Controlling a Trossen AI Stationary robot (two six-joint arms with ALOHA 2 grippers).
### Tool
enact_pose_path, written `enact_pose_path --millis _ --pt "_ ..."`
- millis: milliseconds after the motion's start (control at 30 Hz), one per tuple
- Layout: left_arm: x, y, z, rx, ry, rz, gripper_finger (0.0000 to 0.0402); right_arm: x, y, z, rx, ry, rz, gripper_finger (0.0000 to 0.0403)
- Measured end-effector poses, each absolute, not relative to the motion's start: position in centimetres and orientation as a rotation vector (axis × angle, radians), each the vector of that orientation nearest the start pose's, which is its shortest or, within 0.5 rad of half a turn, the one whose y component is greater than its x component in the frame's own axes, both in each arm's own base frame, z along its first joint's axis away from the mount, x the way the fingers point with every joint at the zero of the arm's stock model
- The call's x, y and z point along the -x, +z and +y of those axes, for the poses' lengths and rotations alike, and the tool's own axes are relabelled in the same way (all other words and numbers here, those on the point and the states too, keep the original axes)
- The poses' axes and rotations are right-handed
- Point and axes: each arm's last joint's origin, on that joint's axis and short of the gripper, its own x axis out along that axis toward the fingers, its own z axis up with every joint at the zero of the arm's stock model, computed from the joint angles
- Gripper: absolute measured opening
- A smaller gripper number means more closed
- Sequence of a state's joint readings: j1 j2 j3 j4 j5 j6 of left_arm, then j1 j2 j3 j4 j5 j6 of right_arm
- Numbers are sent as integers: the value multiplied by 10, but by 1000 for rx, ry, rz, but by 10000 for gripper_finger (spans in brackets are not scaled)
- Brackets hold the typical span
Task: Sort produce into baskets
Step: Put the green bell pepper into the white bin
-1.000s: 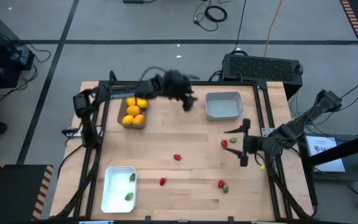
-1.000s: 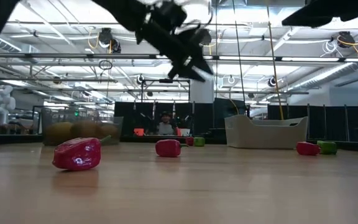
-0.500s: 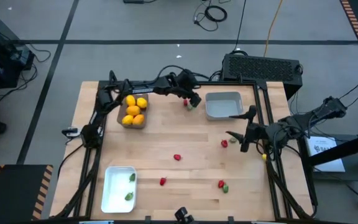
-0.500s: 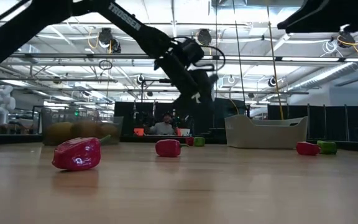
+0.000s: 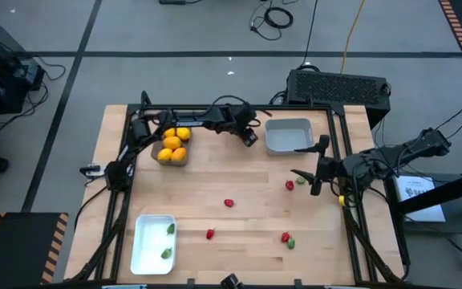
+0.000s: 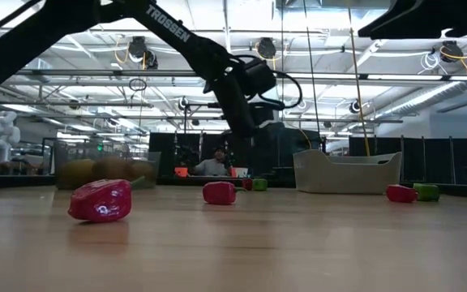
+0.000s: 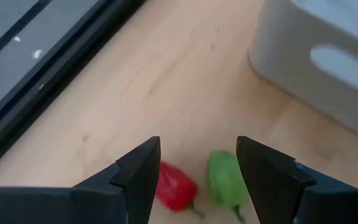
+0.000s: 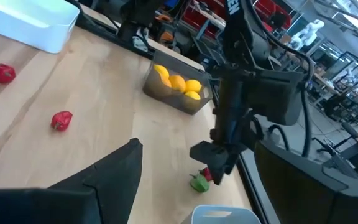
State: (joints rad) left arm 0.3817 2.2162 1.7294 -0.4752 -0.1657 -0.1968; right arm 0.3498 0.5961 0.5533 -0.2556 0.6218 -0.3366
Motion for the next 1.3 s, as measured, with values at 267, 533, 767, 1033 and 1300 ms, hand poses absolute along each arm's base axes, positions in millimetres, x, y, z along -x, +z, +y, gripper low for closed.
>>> enact_pose_path --millis 267,533,767,1033,1300 --pt "-448 166 168 244 618 940 218 -136 273 30 465 -208 317 297" --pt "-452 155 153 199 633 997 218 -137 276 31 495 -186 290 297" --pt "-455 149 149 193 627 1002 218 -138 279 31 508 -190 259 297" --pt "-454 148 149 195 626 1014 218 -138 279 31 536 -186 262 297" --pt "-452 148 149 246 652 1012 218 -138 279 31 540 -186 263 297"
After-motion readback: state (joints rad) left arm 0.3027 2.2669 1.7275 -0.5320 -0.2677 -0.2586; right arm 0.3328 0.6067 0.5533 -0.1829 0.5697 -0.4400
